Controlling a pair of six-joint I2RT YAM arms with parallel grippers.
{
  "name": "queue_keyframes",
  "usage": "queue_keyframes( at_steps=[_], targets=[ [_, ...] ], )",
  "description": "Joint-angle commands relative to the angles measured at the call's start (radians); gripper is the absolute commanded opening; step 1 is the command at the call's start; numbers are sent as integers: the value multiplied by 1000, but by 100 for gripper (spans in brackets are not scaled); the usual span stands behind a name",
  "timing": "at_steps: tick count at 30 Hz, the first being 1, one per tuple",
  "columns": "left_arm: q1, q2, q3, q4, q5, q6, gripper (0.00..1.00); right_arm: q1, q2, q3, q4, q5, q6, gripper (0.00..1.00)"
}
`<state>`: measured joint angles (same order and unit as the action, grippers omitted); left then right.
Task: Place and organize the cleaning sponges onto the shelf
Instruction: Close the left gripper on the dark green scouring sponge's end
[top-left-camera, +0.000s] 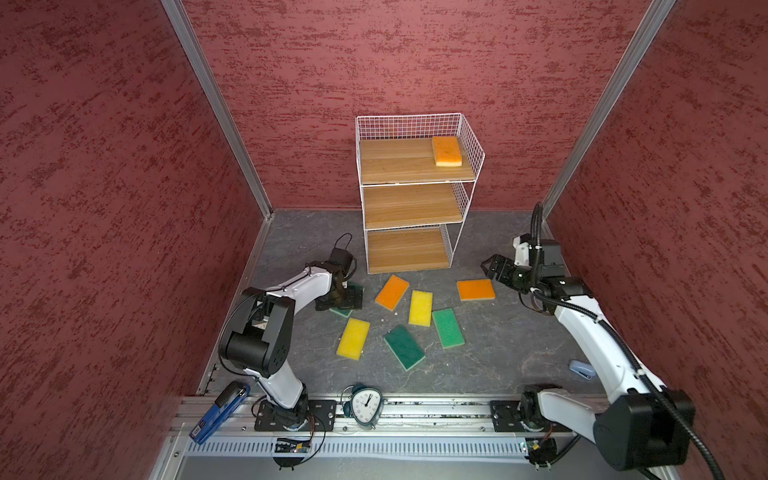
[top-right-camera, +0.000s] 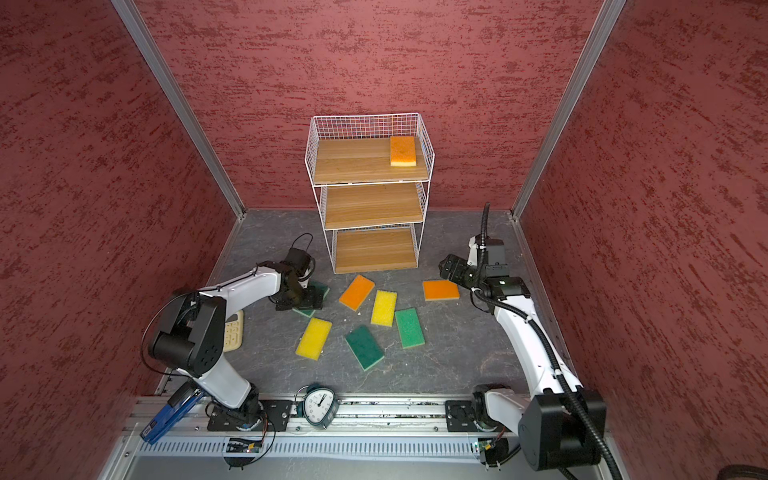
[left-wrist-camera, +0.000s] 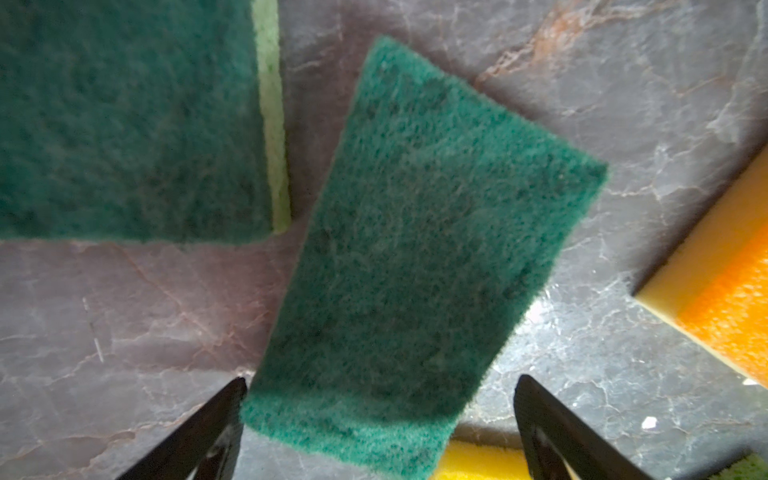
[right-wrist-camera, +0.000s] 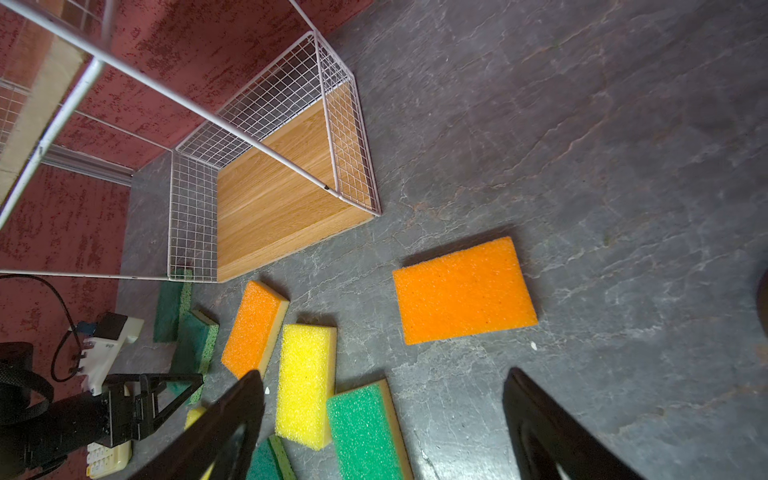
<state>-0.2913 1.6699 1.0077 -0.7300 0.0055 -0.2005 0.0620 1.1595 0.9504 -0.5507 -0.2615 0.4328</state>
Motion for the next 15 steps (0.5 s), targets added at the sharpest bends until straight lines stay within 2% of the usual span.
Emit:
queue_keyframes(
  at_steps=[1, 9, 15],
  targets=[
    [-11, 4, 36, -27, 5, 22, 100, -8, -15, -5, 11, 19, -18, 91],
    [-37, -4, 44, -62, 59, 53, 100, -11, -12, -13, 25, 10, -11, 91],
    [-23, -4, 40, -47, 5, 53, 100, -11, -16, -18, 25, 6, -11, 91]
  ],
)
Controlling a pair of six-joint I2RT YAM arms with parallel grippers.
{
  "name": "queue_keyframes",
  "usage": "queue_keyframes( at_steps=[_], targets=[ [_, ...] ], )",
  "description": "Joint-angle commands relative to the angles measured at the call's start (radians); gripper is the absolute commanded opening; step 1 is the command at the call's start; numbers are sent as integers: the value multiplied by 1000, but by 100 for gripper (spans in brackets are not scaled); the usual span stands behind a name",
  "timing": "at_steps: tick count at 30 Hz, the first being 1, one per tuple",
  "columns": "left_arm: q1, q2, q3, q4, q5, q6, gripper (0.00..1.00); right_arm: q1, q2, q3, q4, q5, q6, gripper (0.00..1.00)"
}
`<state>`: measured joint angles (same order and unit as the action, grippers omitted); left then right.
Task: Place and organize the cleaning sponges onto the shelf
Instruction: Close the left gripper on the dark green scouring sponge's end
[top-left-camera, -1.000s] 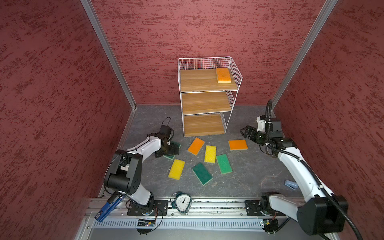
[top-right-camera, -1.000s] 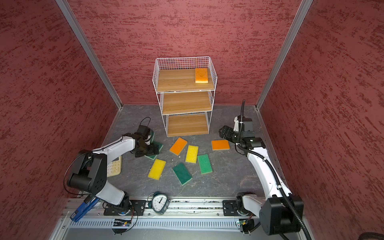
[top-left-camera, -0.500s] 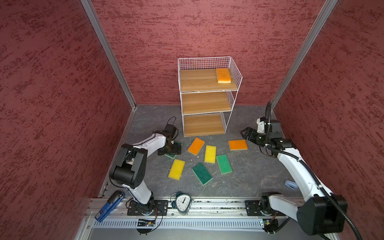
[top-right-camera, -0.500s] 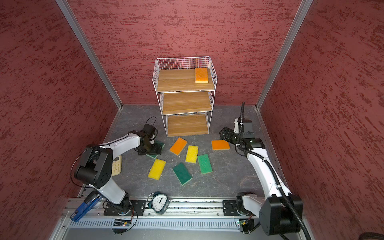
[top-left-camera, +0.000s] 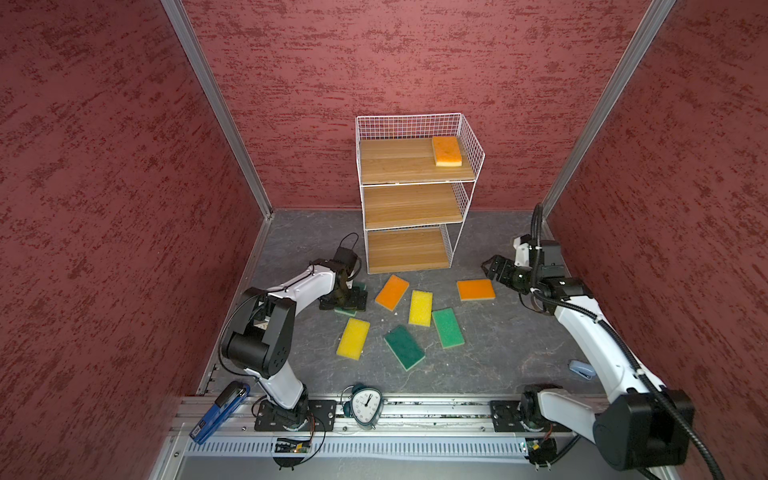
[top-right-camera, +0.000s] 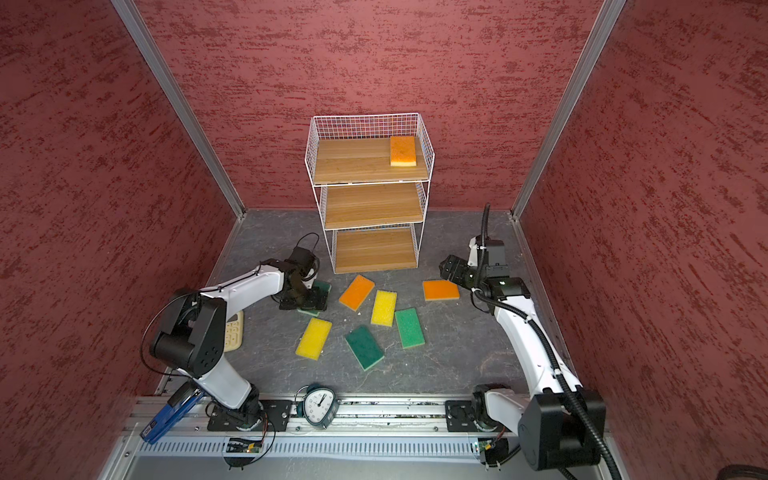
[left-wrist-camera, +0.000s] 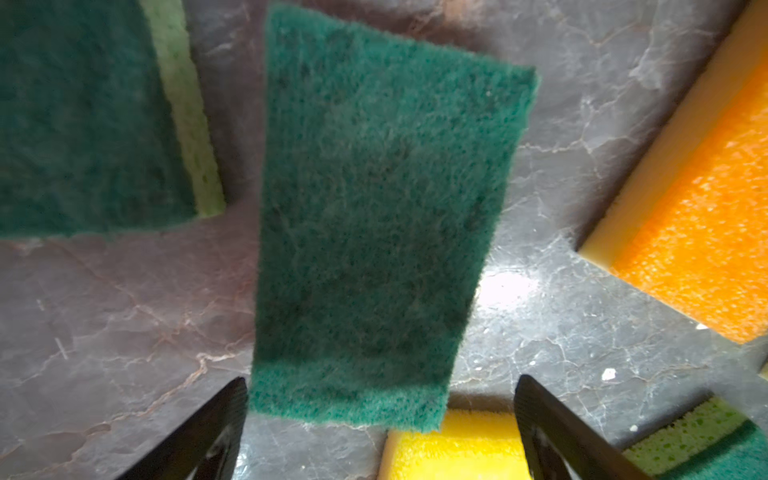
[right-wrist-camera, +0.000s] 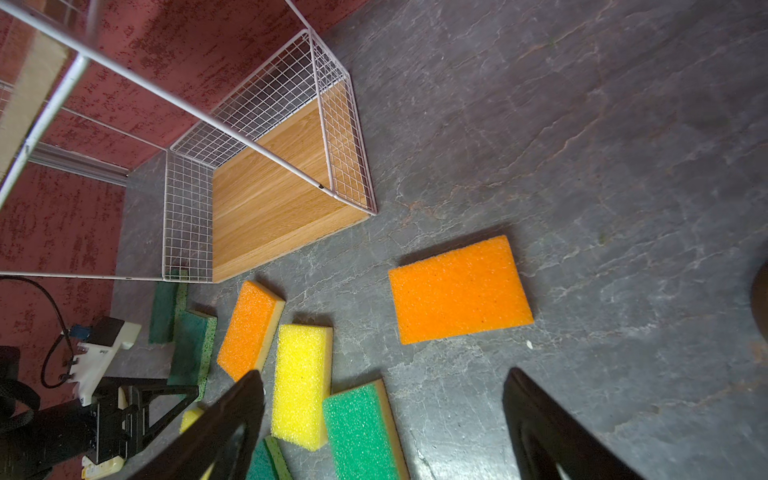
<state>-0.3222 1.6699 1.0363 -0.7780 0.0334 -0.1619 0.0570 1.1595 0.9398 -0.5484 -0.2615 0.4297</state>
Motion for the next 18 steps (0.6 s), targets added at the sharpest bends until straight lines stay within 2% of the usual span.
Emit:
queue_keyframes(
  at_steps=[1, 8, 18],
  targets=[
    [9, -4, 11, 7, -28, 13, 100, -8, -18, -8, 20, 9, -8, 91],
    [3, -1, 22, 40, 7, 39, 100, -11, -27, -13, 18, 18, -11, 91],
    [-31, 55, 27, 42, -30, 42, 99, -15, -37, -25, 17, 23, -12, 92]
  ],
)
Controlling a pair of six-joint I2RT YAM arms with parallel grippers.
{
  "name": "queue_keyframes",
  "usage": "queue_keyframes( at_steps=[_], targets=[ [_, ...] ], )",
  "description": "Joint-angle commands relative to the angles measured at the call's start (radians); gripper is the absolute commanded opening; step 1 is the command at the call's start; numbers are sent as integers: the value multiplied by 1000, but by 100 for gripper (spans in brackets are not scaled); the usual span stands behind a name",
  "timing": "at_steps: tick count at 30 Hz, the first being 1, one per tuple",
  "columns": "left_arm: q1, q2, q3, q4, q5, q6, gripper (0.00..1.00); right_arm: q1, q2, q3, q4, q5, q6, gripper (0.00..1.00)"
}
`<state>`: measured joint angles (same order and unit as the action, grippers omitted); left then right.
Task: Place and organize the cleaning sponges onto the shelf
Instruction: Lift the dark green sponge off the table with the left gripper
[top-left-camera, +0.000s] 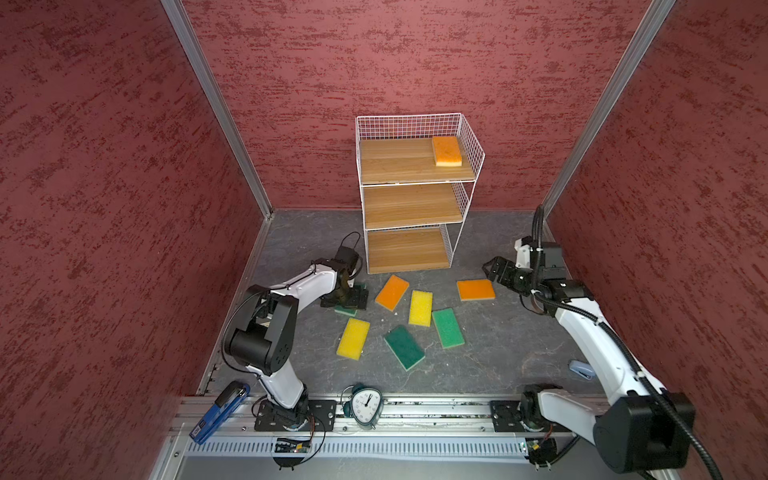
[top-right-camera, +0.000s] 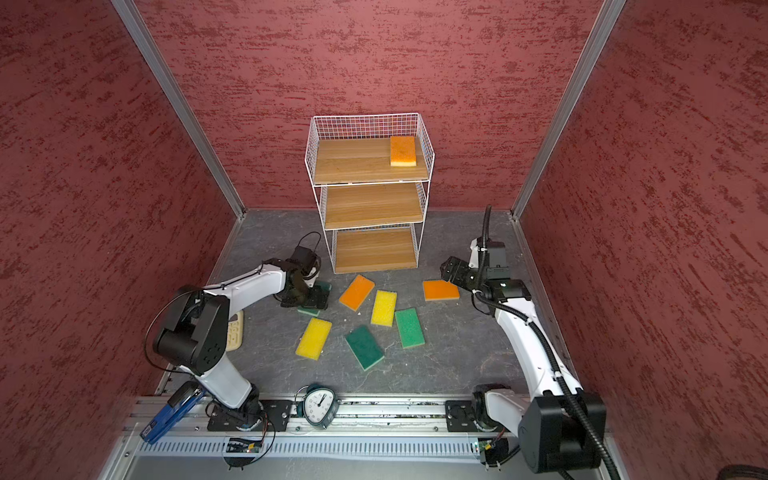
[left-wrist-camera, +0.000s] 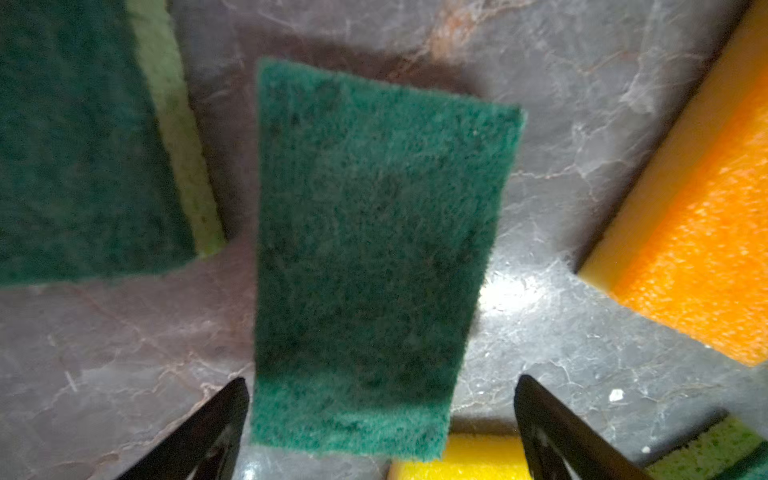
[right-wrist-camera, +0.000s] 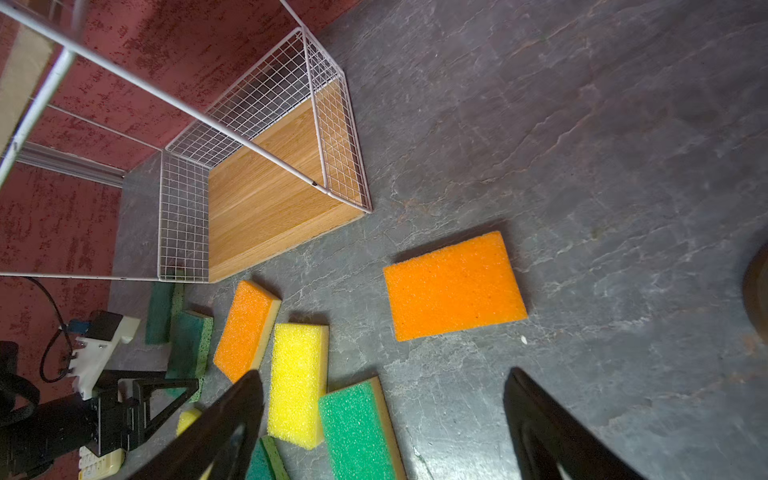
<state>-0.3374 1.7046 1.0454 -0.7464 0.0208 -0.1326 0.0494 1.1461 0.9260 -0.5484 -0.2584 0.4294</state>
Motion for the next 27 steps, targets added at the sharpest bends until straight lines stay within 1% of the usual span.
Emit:
queue_keyframes(
  at_steps=[1, 7, 10, 13, 16, 20, 27],
  targets=[
    [-22, 22, 16, 14, -30, 9, 99, -8, -23, -12, 16, 21, -12, 92],
    [-32, 6, 2, 34, -55, -13, 96, -10, -26, -15, 15, 20, -14, 92],
    [-32, 7, -3, 36, -63, -19, 90, -11, -28, -21, 16, 18, -15, 92],
    [-34, 13, -9, 30, -101, -34, 87, -11, -31, -27, 15, 17, -15, 92],
    [-34, 5, -13, 30, -114, -42, 82, -13, -36, -30, 16, 21, -20, 92],
    [-34, -4, -12, 30, -121, -55, 83, -14, -37, -31, 17, 18, -21, 92],
    [-35, 28, 4, 14, -126, -50, 84, -16, -47, -41, 15, 20, -23, 92]
  ],
)
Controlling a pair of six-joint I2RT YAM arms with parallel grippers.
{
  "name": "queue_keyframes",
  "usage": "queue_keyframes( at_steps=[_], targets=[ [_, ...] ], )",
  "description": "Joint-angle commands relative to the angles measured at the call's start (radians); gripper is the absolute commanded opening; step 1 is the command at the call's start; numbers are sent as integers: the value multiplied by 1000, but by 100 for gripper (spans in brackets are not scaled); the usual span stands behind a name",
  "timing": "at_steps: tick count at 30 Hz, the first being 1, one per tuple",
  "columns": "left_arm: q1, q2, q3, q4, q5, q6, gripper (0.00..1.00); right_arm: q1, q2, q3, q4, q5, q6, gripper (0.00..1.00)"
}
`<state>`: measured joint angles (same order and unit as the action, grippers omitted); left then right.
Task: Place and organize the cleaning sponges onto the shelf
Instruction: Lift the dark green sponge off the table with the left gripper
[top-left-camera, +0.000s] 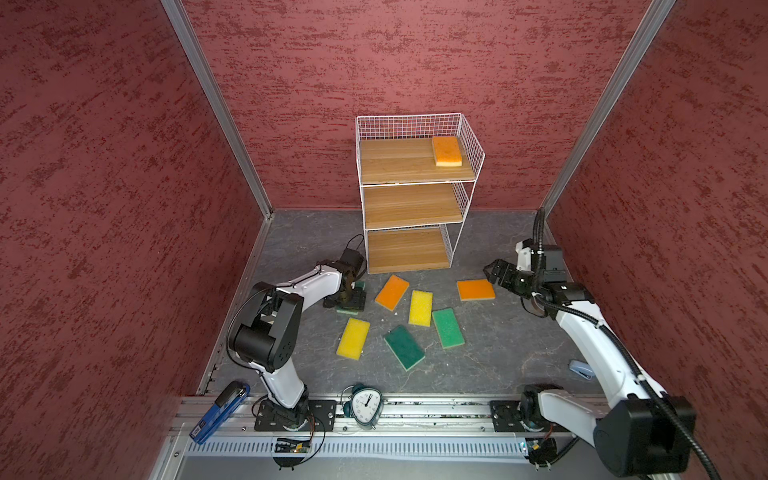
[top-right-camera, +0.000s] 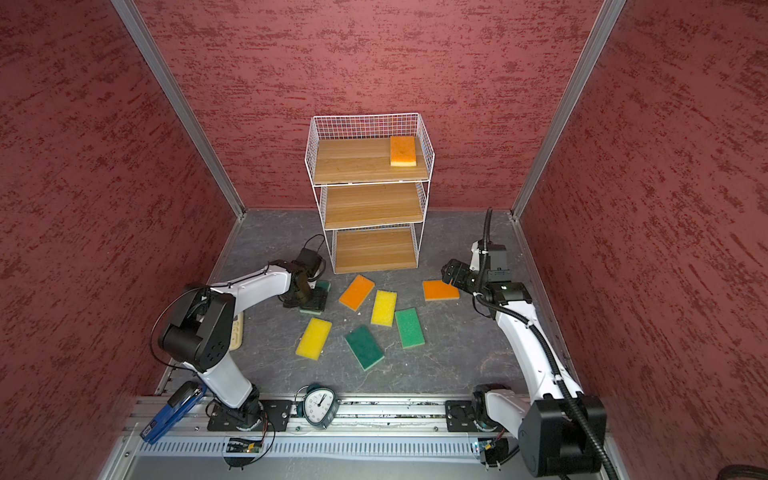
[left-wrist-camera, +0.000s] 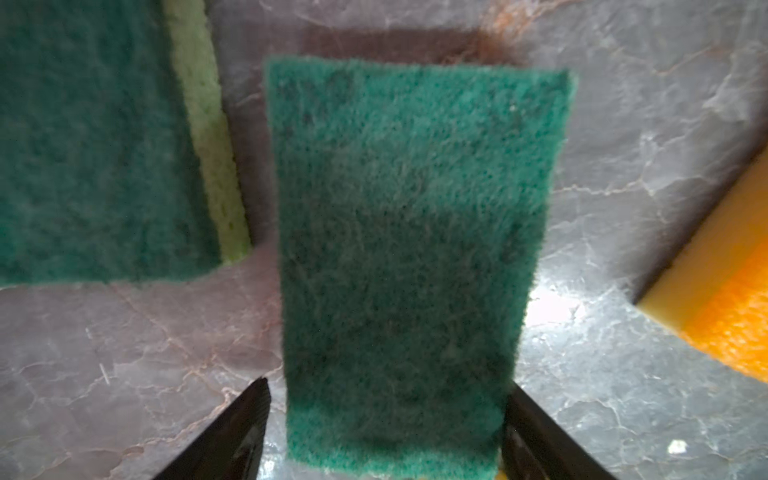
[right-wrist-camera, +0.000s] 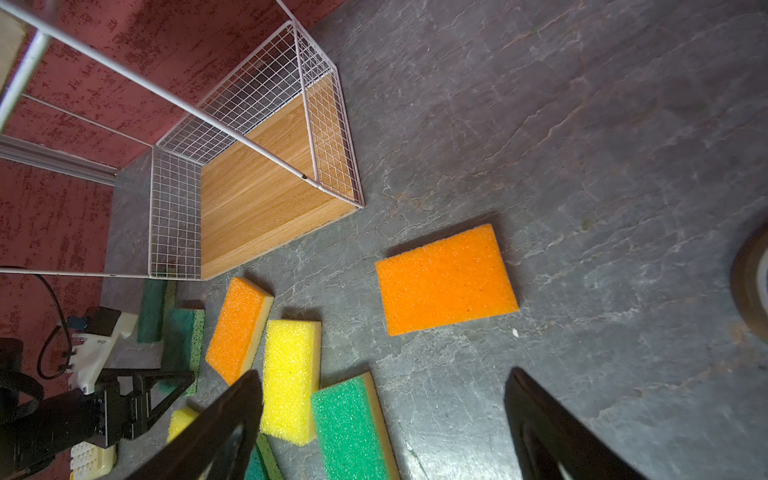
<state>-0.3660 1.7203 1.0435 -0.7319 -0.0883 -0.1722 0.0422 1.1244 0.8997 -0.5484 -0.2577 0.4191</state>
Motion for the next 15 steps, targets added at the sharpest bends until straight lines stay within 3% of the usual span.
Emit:
queue_keyframes(
  at_steps=[1, 15],
  targets=[
    [-7, 17, 7, -1, -15, -8, 84, -9, -26, -16, 15, 19, -13, 93],
    [-11, 56, 29, -11, 14, 6, 82, -13, -28, -19, 19, 9, -9, 93]
  ],
)
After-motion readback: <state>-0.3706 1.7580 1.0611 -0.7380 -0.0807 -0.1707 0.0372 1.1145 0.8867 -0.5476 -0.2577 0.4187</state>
